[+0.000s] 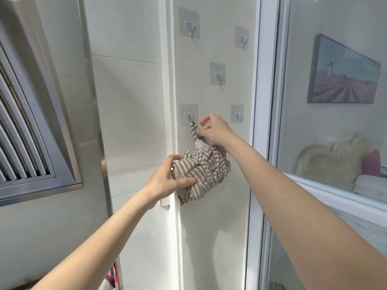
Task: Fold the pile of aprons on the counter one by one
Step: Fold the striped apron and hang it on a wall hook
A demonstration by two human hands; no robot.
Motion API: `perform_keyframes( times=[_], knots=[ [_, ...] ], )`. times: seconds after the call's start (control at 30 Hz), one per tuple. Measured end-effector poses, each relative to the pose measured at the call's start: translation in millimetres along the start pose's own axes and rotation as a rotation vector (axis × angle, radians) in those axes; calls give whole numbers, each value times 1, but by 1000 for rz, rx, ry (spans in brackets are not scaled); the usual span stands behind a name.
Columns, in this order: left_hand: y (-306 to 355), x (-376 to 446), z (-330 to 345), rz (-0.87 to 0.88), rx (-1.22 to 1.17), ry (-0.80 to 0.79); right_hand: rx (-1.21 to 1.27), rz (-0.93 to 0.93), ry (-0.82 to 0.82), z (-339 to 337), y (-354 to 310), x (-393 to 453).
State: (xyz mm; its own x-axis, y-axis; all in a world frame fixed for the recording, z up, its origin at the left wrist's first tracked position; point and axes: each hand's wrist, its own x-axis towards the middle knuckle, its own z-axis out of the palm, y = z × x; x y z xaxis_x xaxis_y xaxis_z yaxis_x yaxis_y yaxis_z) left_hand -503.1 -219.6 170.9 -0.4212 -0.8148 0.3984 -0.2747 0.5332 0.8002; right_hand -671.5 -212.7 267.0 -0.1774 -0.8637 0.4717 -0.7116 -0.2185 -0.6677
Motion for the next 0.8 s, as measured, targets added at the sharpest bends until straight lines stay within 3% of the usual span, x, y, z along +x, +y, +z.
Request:
perform_keyframes(
  times=[0.2,0.4,0.5,0.63,0.8],
  knots=[
    [17,9,-13,82,-8,12,116,64,193,-9,-18,15],
    [36,16,-27,109,77,9,29,-152,156,-15,-32,19],
    [42,17,-20,128,87,-26,258,-174,134,-25,-24,15],
    [52,26,1,148,25,-84,704,23,147,-58,7,9],
    [65,55,55,160,51,-152,563,243,364,-83,52,18]
  ],
)
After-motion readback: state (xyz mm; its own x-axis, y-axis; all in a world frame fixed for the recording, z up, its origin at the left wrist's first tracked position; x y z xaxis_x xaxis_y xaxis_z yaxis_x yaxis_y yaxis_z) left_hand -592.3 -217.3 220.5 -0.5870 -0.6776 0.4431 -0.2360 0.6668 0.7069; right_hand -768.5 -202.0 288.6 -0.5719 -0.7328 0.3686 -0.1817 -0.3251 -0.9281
